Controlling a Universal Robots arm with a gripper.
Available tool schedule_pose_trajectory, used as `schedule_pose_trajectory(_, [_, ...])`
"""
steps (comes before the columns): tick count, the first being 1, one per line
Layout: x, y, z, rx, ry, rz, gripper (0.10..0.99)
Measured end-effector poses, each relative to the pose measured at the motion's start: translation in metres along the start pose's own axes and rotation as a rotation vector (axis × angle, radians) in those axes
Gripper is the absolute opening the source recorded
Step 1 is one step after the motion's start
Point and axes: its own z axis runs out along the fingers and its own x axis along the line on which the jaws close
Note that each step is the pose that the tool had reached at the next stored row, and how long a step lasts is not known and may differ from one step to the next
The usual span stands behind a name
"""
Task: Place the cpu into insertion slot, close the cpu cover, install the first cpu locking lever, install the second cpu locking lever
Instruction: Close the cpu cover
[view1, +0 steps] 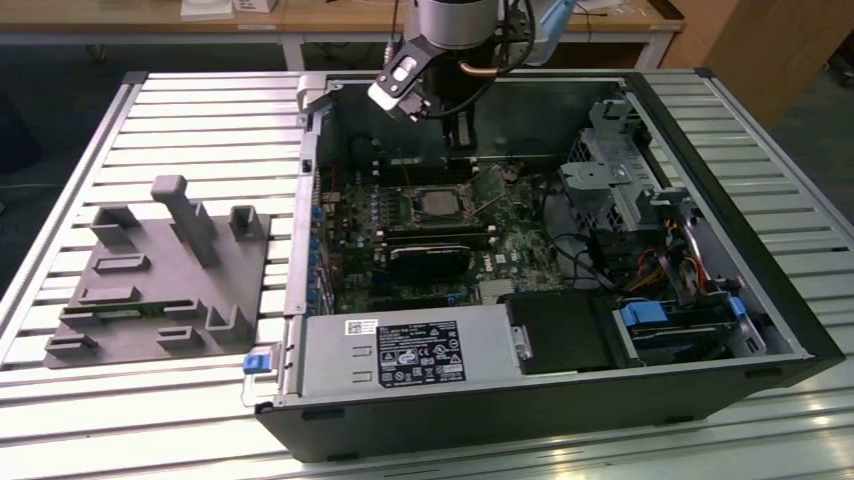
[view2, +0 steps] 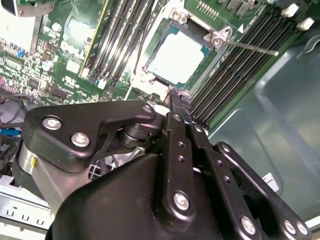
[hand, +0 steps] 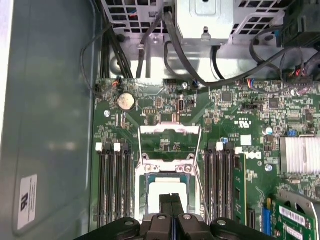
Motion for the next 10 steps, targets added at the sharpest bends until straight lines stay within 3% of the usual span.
schedule_pose_trajectory(10, [0.0003, 0.0170, 0.0016, 0.000, 0.0000, 0.000, 0.106])
